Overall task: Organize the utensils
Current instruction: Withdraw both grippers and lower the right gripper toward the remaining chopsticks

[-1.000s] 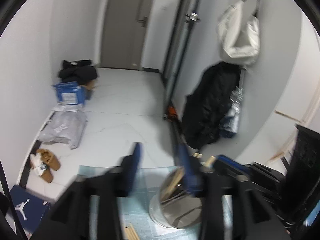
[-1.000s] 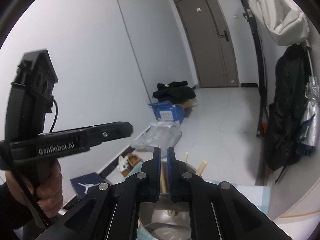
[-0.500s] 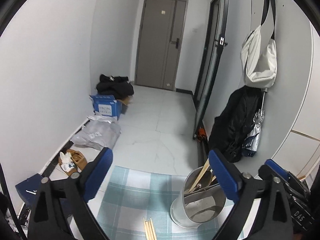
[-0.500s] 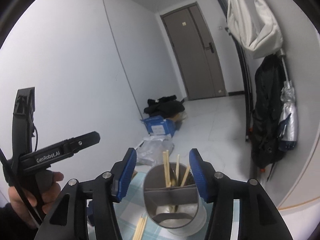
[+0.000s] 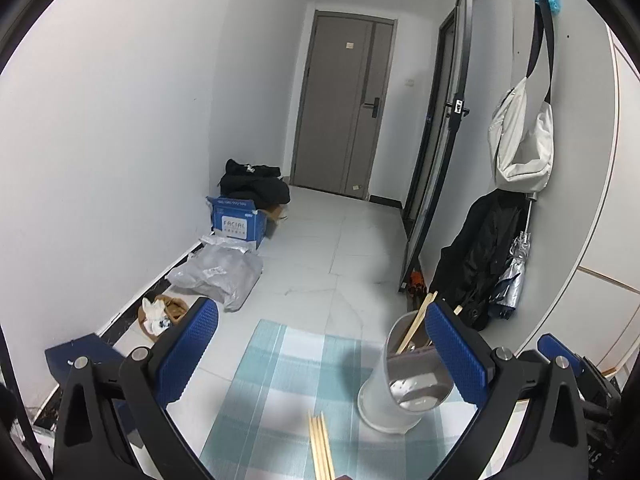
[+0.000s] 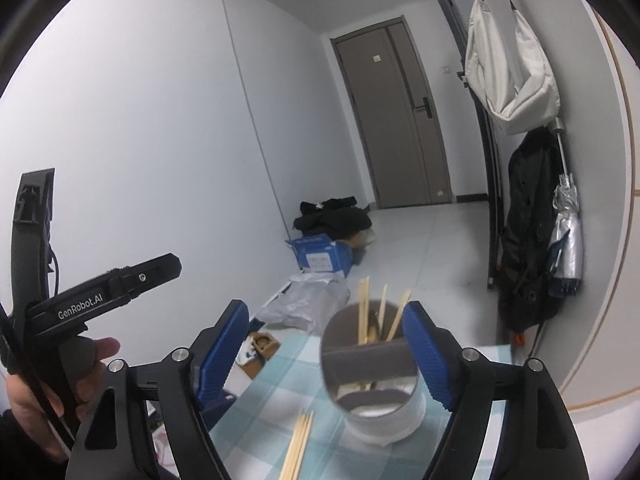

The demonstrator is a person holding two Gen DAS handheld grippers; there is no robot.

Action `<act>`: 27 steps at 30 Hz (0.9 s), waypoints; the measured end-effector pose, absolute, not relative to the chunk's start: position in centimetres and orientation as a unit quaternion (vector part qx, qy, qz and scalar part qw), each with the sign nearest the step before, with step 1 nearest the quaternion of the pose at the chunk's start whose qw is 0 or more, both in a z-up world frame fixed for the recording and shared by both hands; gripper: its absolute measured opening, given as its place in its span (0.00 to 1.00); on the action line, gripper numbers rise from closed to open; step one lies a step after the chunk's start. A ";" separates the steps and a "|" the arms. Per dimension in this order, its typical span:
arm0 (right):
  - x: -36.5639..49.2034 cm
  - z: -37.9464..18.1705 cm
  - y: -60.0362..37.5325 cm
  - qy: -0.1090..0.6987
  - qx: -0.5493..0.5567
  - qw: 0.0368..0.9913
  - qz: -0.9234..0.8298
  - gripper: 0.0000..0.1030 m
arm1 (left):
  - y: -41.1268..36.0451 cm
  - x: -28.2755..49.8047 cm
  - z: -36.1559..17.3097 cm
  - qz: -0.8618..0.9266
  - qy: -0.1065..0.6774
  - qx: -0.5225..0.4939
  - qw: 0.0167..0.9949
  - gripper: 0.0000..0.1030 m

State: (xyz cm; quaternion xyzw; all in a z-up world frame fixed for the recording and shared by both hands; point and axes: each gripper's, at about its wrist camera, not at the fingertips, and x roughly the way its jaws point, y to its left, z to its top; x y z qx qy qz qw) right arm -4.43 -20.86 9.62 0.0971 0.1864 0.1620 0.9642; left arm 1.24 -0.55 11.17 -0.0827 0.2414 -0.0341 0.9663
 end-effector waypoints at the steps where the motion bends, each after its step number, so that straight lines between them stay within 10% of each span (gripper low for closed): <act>1: -4.7 9.3 -20.5 0.189 0.093 0.964 0.161 0.78 | -0.3 0.9 10.8 -0.035 0.241 -0.081 0.966 0.99; 27: -4.4 -2.4 -15.1 0.317 0.044 0.935 0.156 0.79 | 3.0 1.1 -0.4 0.010 0.341 -0.116 0.933 0.99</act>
